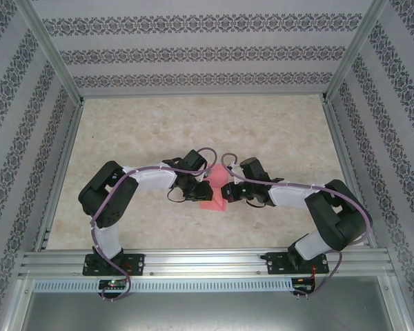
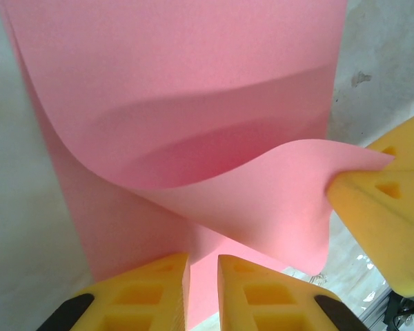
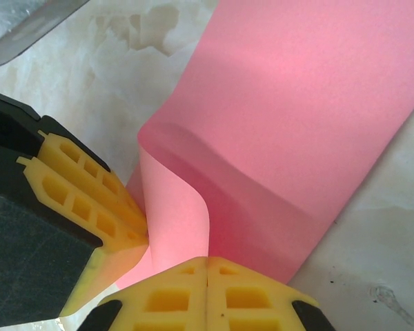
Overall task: Fold a paper plane with a square sheet of paper (pick it up from the middle)
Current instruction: Fold the triangle a second time at the center of the table.
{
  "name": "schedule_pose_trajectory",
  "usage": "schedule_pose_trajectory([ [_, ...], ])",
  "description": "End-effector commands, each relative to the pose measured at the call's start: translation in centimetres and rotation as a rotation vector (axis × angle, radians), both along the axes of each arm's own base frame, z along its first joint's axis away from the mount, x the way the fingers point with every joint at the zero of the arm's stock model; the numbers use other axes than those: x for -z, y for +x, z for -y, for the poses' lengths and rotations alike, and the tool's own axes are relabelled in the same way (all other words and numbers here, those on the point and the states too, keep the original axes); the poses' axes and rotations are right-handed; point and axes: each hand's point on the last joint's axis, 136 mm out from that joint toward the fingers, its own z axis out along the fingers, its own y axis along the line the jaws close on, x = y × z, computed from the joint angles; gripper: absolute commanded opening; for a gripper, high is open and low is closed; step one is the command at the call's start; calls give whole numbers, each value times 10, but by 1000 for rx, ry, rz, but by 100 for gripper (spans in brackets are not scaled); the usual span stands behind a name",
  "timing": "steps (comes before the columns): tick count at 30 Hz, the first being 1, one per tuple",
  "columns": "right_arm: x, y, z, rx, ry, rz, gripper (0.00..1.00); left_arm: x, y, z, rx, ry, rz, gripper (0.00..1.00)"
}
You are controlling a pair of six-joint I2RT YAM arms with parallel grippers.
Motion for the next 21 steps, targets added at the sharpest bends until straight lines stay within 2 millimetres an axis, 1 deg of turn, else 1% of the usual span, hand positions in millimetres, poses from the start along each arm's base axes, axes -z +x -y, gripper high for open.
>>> schedule_pose_trajectory([
  [1, -8, 8, 0, -7, -3, 23, 3, 0, -3, 3, 35, 13, 4, 20],
  [13, 0, 14, 8, 9, -75, 22, 4, 4, -5, 1, 39, 25, -3, 20],
  [21, 2, 17, 10, 25, -90, 20, 4, 3, -5, 2, 41, 20, -3, 20],
])
